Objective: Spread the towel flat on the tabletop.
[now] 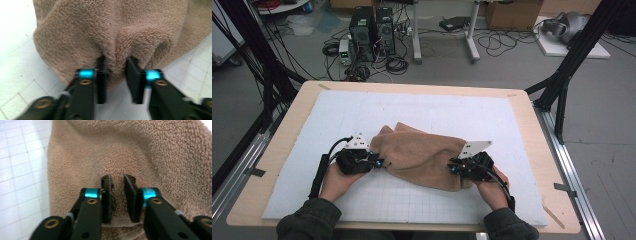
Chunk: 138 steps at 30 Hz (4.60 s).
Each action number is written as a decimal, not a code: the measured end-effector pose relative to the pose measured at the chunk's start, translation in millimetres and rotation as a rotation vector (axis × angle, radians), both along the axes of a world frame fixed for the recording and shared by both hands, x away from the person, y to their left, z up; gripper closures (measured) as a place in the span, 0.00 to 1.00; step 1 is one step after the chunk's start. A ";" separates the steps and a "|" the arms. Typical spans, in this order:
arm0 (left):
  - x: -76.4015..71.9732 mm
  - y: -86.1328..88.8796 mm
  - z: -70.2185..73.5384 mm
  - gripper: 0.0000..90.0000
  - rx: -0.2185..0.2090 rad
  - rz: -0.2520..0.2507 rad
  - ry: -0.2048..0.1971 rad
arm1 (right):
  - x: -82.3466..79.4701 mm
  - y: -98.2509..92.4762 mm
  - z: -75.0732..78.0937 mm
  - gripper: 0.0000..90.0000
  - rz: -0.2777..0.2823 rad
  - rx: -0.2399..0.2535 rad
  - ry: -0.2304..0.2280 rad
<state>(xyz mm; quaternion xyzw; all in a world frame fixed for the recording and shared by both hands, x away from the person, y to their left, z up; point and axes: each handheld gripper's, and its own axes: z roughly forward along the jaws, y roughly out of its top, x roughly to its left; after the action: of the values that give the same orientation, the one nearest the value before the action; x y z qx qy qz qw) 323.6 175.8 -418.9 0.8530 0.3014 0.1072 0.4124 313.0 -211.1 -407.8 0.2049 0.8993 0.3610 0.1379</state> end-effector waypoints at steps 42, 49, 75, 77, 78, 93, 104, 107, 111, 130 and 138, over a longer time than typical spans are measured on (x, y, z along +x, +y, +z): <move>57.3 -28.6 8.8 0.82 -0.038 0.128 0.015 | 28.0 -44.6 7.9 0.92 -0.128 0.060 0.013; 35.9 -9.9 30.5 0.64 -0.022 0.114 -0.046 | 20.0 -46.1 15.0 0.91 -0.114 0.062 0.000; 31.1 -21.1 3.0 0.91 0.079 -0.017 0.034 | 21.2 -36.7 9.1 0.89 -0.094 0.058 0.018; 26.5 -18.9 8.0 0.91 0.082 -0.020 0.023 | 19.8 -36.5 10.2 0.89 -0.091 0.059 0.014; 24.5 -18.0 9.7 0.91 0.081 -0.024 0.018 | 18.6 -36.6 11.1 0.90 -0.088 0.061 0.012; -35.9 7.1 46.8 0.91 0.027 -0.064 -0.090 | -14.2 -30.9 40.2 0.91 -0.006 0.099 -0.053; -113.5 34.5 70.4 0.92 -0.043 -0.119 -0.141 | -72.5 -20.0 67.8 0.92 0.150 0.108 -0.094; -133.6 37.6 74.8 0.84 -0.047 -0.147 -0.146 | -90.5 -23.5 77.6 0.88 0.197 0.146 -0.097; -132.0 40.8 74.8 0.68 -0.047 -0.133 -0.153 | -91.5 -25.0 81.3 0.78 0.221 0.182 -0.076; -21.8 -9.5 -22.5 0.79 0.070 -0.081 -0.013 | -16.0 -7.5 -22.7 0.83 0.063 0.066 0.080; -28.0 -8.7 -20.9 0.95 0.070 -0.076 -0.011 | -21.0 -7.2 -17.5 0.89 0.065 0.076 0.063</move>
<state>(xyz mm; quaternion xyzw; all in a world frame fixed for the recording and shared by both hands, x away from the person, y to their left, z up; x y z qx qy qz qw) 295.6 167.1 -439.8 0.8771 0.2627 0.1066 0.3876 292.0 -218.3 -425.3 0.1917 0.8951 0.3924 0.0896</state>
